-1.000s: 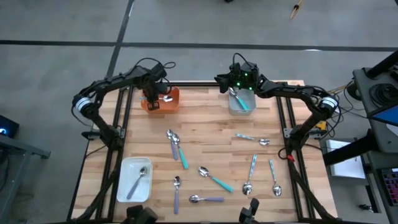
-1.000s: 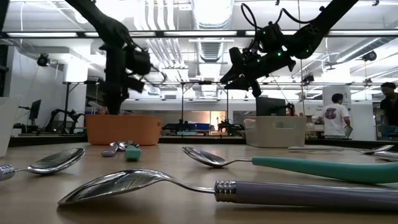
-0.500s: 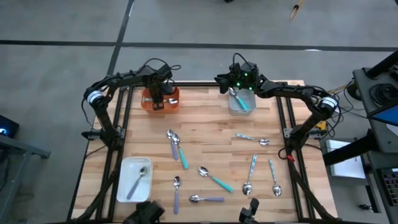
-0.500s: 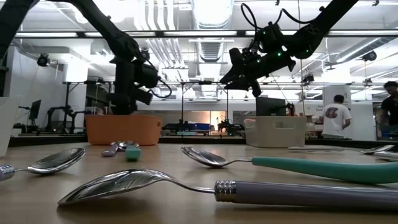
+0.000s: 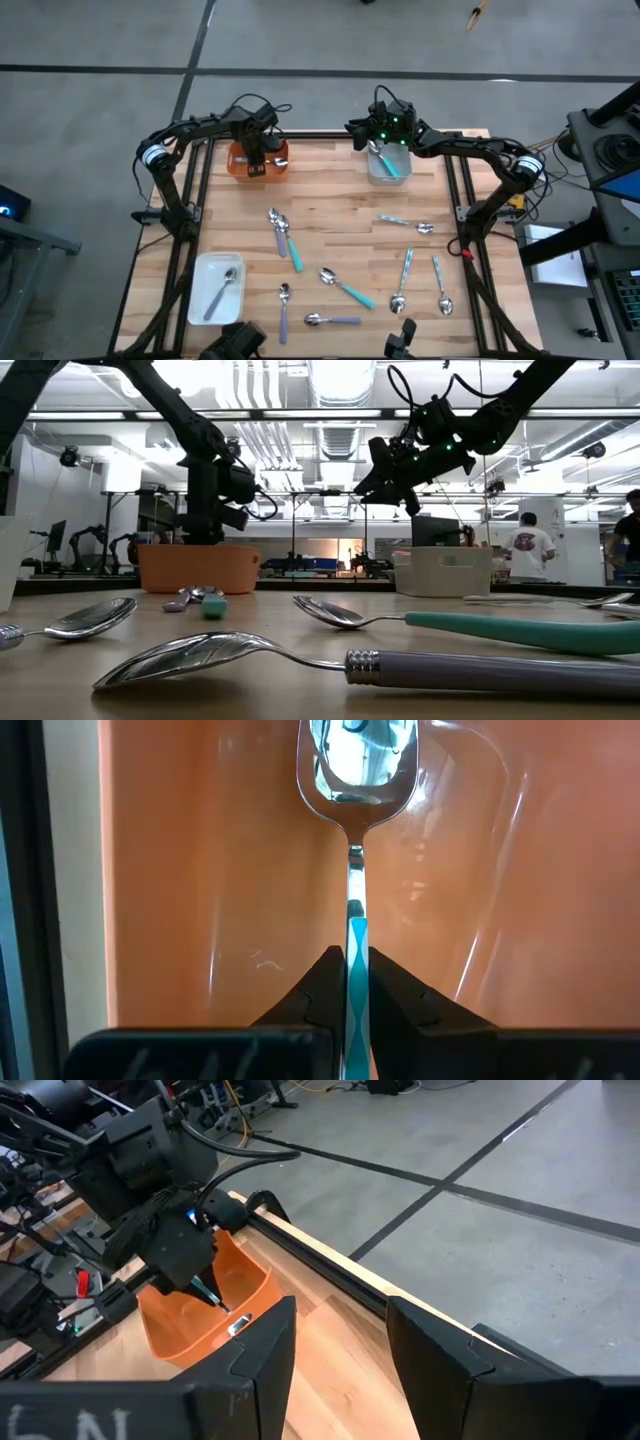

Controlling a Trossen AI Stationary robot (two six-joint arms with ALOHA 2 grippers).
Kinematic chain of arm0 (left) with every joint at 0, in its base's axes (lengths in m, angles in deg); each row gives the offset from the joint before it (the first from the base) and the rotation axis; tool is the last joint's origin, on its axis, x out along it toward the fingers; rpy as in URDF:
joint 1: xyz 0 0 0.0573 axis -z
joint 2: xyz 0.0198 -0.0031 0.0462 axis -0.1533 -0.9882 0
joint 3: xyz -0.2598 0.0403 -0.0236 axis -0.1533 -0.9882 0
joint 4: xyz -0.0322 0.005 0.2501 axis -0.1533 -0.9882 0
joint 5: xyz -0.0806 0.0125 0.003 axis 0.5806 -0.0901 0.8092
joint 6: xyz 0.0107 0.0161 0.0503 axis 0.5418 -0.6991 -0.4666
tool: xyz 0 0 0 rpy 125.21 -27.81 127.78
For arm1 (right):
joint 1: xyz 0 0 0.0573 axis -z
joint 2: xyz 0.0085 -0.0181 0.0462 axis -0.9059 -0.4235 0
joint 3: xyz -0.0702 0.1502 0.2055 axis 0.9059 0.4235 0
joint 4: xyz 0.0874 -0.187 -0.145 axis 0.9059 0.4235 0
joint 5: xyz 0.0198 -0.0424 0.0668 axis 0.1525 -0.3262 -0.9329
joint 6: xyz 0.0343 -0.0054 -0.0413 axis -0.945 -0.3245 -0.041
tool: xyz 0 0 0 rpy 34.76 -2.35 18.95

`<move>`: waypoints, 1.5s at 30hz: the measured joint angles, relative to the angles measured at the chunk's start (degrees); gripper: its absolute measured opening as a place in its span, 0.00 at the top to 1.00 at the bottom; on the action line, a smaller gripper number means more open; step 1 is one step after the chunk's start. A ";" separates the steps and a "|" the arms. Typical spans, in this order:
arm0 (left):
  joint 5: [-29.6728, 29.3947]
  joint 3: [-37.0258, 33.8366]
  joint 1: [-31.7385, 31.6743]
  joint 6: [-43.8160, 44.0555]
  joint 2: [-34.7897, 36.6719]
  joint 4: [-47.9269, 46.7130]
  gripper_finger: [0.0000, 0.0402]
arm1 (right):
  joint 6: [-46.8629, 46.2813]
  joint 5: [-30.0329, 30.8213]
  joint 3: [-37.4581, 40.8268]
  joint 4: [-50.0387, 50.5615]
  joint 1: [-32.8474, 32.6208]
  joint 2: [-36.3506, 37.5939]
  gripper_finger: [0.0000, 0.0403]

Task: Sort silverware by color (type)
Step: Put the blue patterned spoon into the orange bin

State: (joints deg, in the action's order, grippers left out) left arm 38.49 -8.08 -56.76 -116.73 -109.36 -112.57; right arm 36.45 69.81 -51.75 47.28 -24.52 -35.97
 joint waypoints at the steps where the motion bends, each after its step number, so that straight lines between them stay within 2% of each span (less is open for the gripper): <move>1: 0.00 0.00 0.00 0.00 0.00 0.02 0.96 | 0.00 0.02 0.00 0.00 0.00 0.00 0.63; 45: -0.50 -0.09 0.00 2.21 0.00 -0.10 0.95 | 0.02 0.00 0.00 0.20 -0.02 -0.02 0.62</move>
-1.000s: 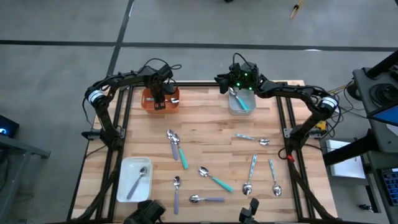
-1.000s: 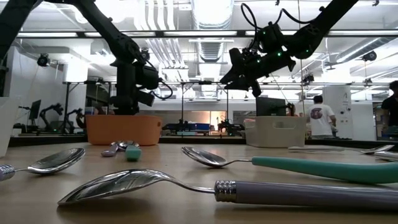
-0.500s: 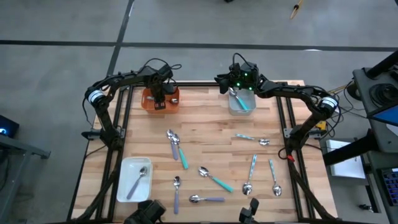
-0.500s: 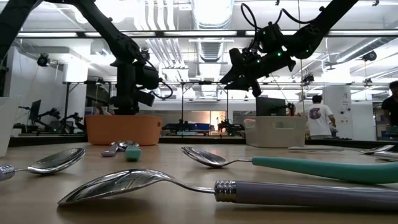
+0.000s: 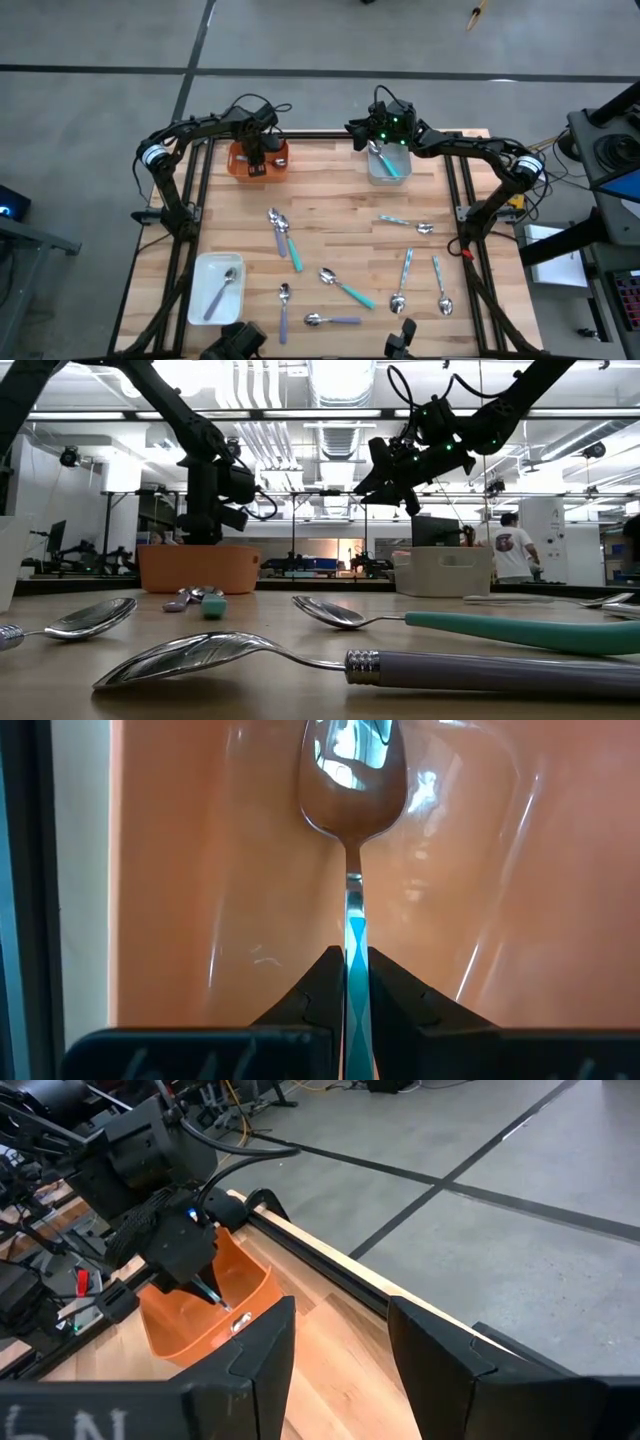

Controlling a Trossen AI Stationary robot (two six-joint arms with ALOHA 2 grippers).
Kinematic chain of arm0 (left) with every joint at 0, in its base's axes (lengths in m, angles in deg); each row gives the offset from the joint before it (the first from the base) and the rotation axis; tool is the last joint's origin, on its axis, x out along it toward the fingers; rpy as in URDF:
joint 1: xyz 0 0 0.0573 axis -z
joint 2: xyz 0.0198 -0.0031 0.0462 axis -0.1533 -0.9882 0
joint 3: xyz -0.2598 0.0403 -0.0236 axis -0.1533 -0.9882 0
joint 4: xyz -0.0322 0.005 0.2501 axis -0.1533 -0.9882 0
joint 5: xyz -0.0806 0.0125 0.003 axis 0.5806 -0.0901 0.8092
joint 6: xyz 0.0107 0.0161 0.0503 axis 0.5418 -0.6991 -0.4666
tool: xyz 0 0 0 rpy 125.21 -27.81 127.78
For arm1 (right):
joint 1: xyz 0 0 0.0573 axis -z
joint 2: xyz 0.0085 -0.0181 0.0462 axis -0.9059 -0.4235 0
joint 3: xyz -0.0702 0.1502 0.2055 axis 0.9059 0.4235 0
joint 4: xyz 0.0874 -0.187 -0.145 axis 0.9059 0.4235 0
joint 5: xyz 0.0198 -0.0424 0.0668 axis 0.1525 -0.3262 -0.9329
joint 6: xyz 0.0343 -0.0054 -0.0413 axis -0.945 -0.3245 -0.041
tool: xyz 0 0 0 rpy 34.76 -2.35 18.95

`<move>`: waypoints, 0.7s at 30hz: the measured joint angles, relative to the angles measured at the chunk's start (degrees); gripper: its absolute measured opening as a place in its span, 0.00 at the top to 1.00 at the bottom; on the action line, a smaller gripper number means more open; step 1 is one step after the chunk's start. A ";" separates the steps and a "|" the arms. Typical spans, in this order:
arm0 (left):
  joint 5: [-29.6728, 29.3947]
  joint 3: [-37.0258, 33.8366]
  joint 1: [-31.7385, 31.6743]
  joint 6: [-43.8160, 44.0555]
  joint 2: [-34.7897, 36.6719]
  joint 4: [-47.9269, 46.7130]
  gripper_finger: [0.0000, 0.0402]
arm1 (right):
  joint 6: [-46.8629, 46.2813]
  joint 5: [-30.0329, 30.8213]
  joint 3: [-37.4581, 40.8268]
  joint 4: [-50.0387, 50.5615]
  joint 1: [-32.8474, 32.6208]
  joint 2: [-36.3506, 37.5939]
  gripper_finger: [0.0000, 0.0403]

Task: Sort silverware by color (type)
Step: Put the blue patterned spoon into the orange bin, then put the bottom left blue patterned spoon into the orange bin

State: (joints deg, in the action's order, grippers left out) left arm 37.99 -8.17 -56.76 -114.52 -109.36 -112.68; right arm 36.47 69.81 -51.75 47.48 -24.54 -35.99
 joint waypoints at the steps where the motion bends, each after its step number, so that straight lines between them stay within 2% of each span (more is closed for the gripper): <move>1: 0.00 0.00 0.00 -0.04 0.00 -0.12 0.95 | 0.00 0.00 0.00 0.00 0.00 0.00 0.62; 9: 0.00 0.00 0.00 -0.07 0.00 -0.09 0.92 | 0.02 0.00 0.00 0.00 0.00 0.00 0.62; 16: 0.00 0.57 0.00 0.57 0.00 -0.18 0.74 | 0.05 0.00 0.00 -0.02 0.00 0.00 0.62; 21: 0.28 5.13 0.03 5.23 0.04 -2.84 0.65 | 0.29 -0.26 0.00 -0.01 0.00 0.01 0.62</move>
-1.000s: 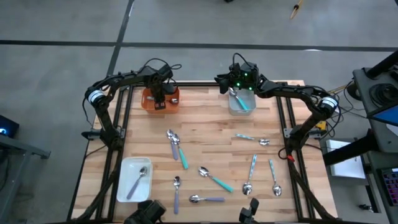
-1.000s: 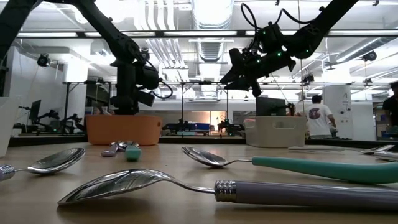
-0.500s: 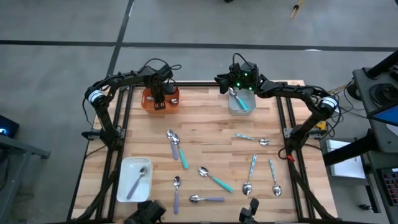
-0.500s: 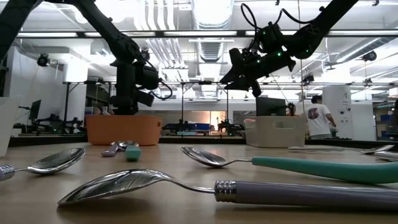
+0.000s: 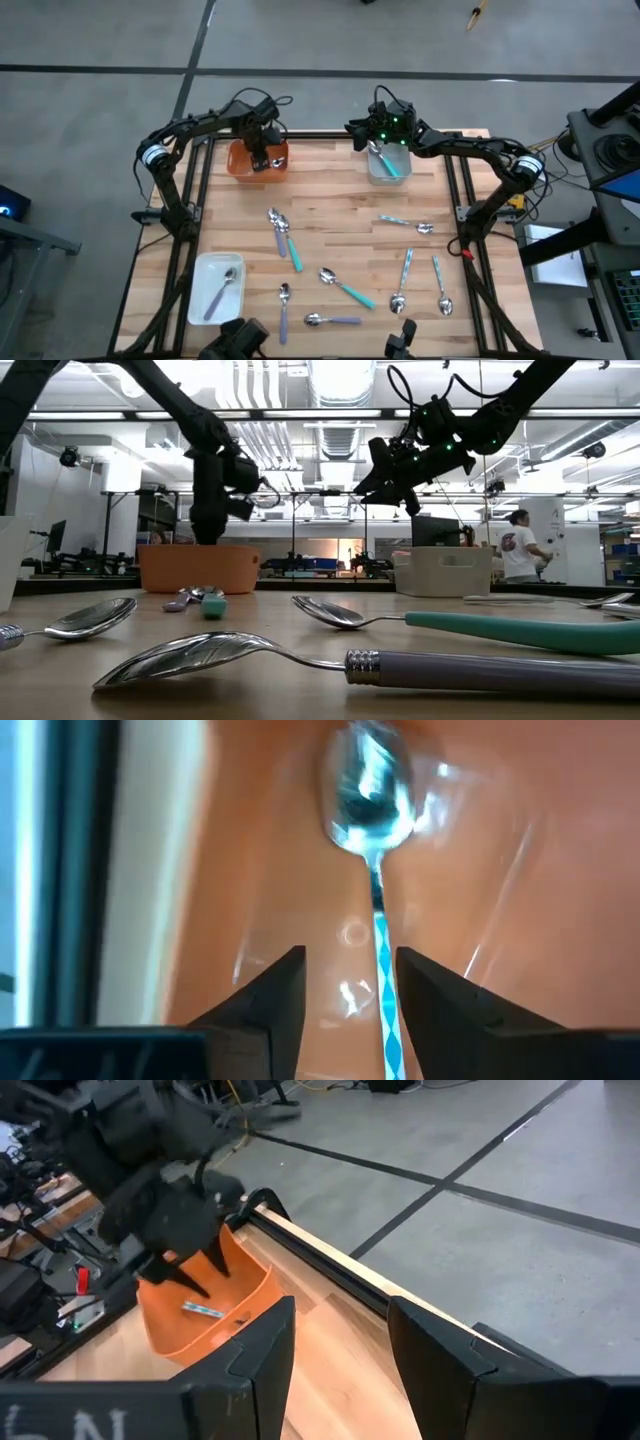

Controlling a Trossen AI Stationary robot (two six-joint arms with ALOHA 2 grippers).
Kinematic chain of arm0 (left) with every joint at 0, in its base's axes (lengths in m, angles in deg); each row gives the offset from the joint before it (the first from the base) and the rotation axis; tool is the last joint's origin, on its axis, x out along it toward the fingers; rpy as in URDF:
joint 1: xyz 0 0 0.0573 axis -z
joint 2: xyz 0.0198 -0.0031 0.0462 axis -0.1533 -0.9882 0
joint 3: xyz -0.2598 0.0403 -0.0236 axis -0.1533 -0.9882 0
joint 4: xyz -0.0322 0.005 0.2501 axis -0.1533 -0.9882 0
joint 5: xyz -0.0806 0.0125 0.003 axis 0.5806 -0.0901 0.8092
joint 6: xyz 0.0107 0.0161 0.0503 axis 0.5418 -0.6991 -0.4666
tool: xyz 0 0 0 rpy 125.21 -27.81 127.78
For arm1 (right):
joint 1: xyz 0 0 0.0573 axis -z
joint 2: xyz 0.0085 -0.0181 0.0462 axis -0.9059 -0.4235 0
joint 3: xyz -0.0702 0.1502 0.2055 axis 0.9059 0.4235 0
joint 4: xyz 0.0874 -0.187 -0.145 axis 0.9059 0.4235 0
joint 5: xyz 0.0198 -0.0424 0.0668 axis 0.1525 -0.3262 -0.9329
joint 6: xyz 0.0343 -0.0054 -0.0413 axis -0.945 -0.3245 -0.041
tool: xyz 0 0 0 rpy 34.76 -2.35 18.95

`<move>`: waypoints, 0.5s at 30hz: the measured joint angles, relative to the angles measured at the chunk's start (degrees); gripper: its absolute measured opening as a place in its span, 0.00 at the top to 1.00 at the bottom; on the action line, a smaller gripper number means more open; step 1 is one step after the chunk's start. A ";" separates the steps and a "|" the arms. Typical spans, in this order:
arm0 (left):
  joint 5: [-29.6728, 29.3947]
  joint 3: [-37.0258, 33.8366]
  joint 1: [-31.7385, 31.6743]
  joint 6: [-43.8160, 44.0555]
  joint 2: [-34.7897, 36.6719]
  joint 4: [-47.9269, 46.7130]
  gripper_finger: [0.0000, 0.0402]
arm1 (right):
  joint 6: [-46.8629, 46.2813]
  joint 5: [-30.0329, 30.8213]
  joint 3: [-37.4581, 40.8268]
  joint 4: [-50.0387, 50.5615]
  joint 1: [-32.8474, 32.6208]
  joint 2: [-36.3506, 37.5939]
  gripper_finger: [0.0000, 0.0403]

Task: Sort silverware by color (type)
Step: Put the bottom left blue patterned spoon into the orange bin

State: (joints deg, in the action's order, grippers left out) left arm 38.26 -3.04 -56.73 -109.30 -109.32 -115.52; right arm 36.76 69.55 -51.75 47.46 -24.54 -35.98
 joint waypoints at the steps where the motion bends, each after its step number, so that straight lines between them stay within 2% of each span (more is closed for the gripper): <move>1: 0.41 1.14 0.05 1.33 0.15 -0.30 0.65 | -0.26 -0.23 0.00 0.03 0.00 0.07 0.62; 4: 4.14 3.65 0.63 4.74 1.93 -0.22 0.65 | -0.64 -3.74 0.00 0.08 0.00 0.69 0.62; 9: 12.89 3.18 3.11 11.99 7.58 7.01 0.68 | -2.03 -11.77 0.00 0.80 -1.32 2.39 0.62; 15: 13.61 -2.77 10.20 19.67 16.08 16.23 0.69 | -0.52 -12.67 0.00 7.20 -7.15 5.12 0.63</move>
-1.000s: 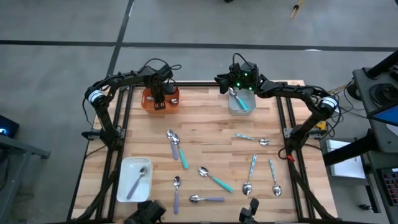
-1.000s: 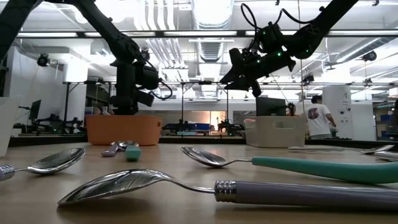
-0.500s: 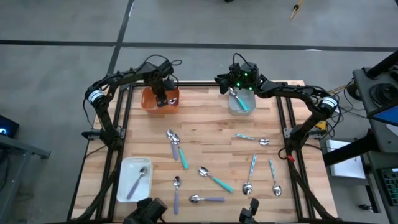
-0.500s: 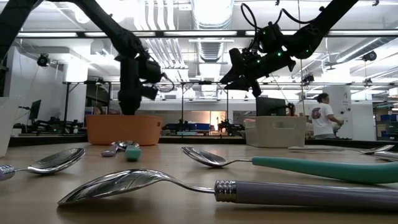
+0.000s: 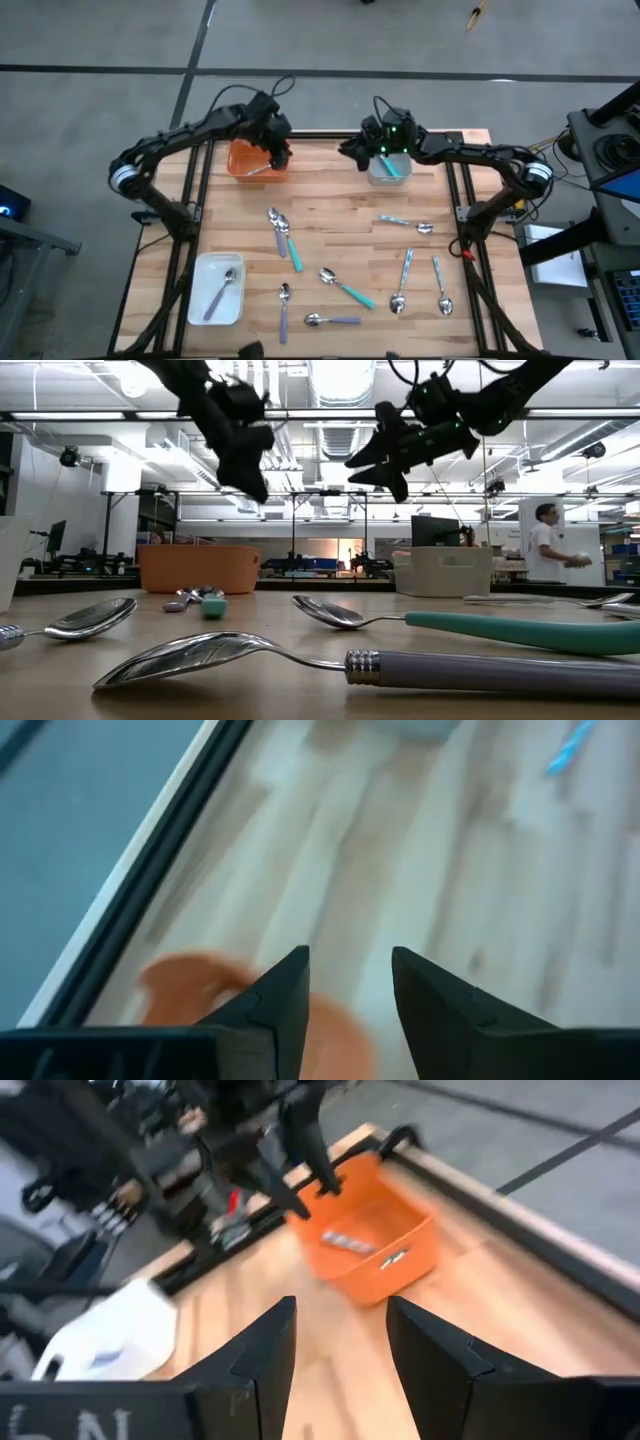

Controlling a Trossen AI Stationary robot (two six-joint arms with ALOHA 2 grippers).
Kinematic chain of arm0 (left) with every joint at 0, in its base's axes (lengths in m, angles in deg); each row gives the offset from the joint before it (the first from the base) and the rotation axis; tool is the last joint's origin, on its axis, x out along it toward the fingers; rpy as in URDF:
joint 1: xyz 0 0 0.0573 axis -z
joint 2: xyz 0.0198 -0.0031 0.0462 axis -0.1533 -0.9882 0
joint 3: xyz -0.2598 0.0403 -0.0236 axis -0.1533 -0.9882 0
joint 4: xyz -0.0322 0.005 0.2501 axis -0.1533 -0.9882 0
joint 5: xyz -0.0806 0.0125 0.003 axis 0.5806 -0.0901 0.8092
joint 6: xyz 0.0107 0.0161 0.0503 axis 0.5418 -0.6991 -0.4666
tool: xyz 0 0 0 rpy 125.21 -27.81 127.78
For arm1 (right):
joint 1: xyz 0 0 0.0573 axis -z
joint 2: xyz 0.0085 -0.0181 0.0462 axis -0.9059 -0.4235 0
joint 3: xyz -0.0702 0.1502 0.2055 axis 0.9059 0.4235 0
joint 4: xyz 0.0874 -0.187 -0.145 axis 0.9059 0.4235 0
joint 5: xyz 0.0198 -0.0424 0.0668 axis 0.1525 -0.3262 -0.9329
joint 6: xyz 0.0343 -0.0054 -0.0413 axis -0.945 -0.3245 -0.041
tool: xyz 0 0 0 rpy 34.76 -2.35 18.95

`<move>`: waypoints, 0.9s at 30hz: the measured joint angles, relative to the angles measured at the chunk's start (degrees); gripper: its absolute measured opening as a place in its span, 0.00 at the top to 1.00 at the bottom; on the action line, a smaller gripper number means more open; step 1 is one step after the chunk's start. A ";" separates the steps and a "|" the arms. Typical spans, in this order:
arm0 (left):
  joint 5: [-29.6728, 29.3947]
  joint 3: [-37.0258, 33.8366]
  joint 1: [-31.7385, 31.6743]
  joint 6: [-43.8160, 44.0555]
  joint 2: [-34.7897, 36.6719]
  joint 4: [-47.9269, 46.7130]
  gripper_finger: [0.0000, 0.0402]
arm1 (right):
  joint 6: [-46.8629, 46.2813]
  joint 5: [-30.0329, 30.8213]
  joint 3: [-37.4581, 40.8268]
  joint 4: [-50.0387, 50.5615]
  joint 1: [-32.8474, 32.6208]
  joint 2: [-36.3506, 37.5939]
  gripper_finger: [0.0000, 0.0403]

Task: Sort silverware by color (type)
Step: Put the bottom left blue patterned spoon into the orange bin

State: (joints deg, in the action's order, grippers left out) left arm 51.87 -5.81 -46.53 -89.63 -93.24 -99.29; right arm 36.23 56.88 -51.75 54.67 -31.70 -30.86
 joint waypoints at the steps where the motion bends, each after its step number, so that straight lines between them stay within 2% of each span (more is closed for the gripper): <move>1: -0.14 -1.36 1.47 0.93 1.49 1.74 0.69 | 0.03 0.00 0.00 1.08 -1.11 0.37 0.64; 7: -0.63 -9.52 10.62 6.55 9.18 8.79 0.69 | -0.87 -0.02 -0.08 3.03 -7.15 2.55 0.66; 11: -5.25 -13.89 17.18 10.56 13.27 9.63 0.69 | -2.26 0.51 -2.19 5.72 -10.42 3.58 0.68; 17: -10.60 -19.69 26.14 12.96 17.22 10.61 0.69 | -3.00 7.93 -7.20 12.58 -16.29 2.23 0.69; 21: -10.96 -23.14 30.98 14.85 19.14 14.19 0.69 | -3.82 14.57 -13.00 22.33 -19.44 0.74 0.69; 24: -10.98 -26.07 34.20 15.15 20.18 19.58 0.69 | -4.60 18.24 -16.74 29.41 -22.14 -0.83 0.69; 27: -10.96 -29.14 36.61 15.13 20.87 29.60 0.69 | -5.95 19.07 -19.17 34.21 -24.52 -2.44 0.69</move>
State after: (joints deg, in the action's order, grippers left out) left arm 40.91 -34.95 -9.92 -74.50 -72.37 -69.69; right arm 30.28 75.95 -70.92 88.88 -56.22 -33.30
